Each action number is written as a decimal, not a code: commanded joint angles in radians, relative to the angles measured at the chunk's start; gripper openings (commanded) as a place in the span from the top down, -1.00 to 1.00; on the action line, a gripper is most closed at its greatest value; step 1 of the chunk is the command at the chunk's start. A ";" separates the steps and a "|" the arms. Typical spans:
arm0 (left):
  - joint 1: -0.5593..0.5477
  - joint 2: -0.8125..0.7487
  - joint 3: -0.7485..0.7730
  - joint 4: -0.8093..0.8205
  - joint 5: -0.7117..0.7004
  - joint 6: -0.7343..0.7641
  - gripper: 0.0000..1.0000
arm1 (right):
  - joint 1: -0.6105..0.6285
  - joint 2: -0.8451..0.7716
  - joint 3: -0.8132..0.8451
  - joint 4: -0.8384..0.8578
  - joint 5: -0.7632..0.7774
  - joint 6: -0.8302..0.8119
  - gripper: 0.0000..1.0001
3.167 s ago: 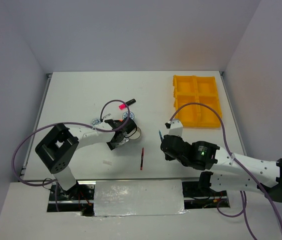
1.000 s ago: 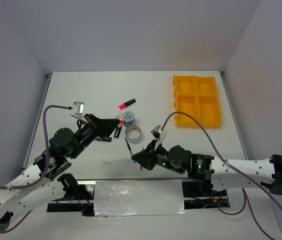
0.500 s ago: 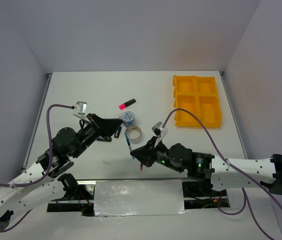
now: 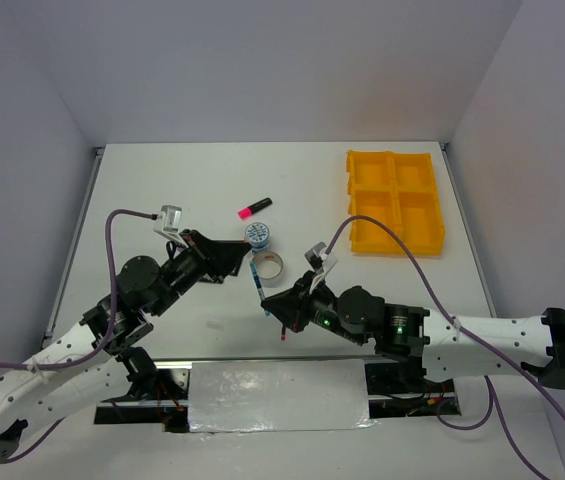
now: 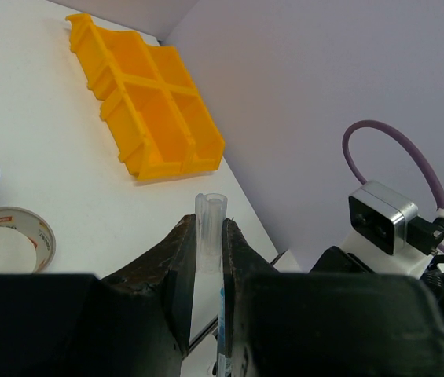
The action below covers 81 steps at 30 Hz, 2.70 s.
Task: Sort the stationery into containers
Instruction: Close the pen cap on the pen.
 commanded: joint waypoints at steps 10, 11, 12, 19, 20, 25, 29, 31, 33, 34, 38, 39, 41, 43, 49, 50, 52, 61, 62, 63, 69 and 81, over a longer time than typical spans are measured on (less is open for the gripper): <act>-0.009 -0.004 -0.006 0.083 0.015 -0.014 1.00 | 0.008 -0.003 0.049 0.004 0.041 -0.006 1.00; -0.009 -0.007 -0.006 0.077 0.004 -0.016 1.00 | 0.007 0.000 0.051 0.002 0.033 -0.006 1.00; -0.009 -0.010 -0.002 0.074 0.001 -0.014 1.00 | 0.008 0.005 0.054 0.001 0.029 -0.006 1.00; -0.009 -0.024 0.011 0.049 -0.031 -0.004 1.00 | 0.005 0.019 0.060 0.004 -0.019 -0.007 1.00; -0.009 -0.024 0.011 0.049 -0.033 -0.004 1.00 | 0.008 0.022 0.062 0.002 -0.022 -0.009 1.00; -0.009 -0.026 0.017 0.046 -0.023 -0.002 1.00 | 0.008 0.023 0.062 -0.001 -0.007 -0.006 1.00; -0.009 -0.034 0.013 0.040 -0.031 -0.004 1.00 | 0.008 0.025 0.071 -0.011 0.005 -0.012 1.00; -0.009 -0.038 0.013 0.038 -0.033 -0.005 1.00 | 0.008 0.032 0.079 -0.019 0.013 -0.012 1.00; -0.009 -0.038 0.013 0.043 -0.025 -0.007 1.00 | 0.007 0.032 0.080 -0.019 0.021 -0.013 1.00; -0.009 -0.037 0.013 0.043 -0.023 -0.007 1.00 | 0.007 0.034 0.080 -0.021 0.024 -0.015 1.00; -0.009 -0.034 0.014 0.045 -0.026 -0.008 1.00 | 0.005 0.040 0.089 -0.034 0.032 -0.016 1.00; -0.009 -0.035 0.014 0.046 -0.026 -0.007 1.00 | 0.005 0.040 0.091 -0.036 0.036 -0.016 1.00; -0.009 -0.037 0.014 0.048 -0.022 -0.007 1.00 | 0.005 0.040 0.091 -0.047 0.044 -0.015 1.00; -0.009 -0.038 0.014 0.048 -0.022 -0.008 1.00 | 0.002 0.039 0.088 -0.044 0.052 -0.012 1.00; -0.009 -0.038 0.010 0.054 -0.016 -0.011 1.00 | -0.006 0.043 0.089 -0.047 0.047 -0.012 1.00; -0.007 -0.037 0.011 0.057 -0.016 -0.011 1.00 | -0.004 0.046 0.092 -0.048 0.047 -0.013 1.00; -0.009 -0.034 0.013 0.057 -0.011 -0.013 1.00 | -0.004 0.049 0.094 -0.048 0.047 -0.013 1.00; -0.009 -0.030 -0.009 0.075 -0.003 -0.019 1.00 | -0.012 0.048 0.103 -0.045 0.056 -0.016 1.00; -0.009 -0.029 -0.009 0.075 -0.003 -0.019 1.00 | -0.012 0.048 0.103 -0.044 0.058 -0.018 1.00; -0.009 -0.029 -0.012 0.077 -0.002 -0.019 1.00 | -0.013 0.045 0.103 -0.044 0.059 -0.018 1.00; -0.009 -0.021 -0.024 0.098 0.012 -0.019 1.00 | -0.013 0.040 0.106 -0.034 0.065 -0.018 1.00; -0.012 -0.006 -0.039 0.135 0.038 -0.044 1.00 | -0.012 0.031 0.122 -0.014 0.122 -0.004 1.00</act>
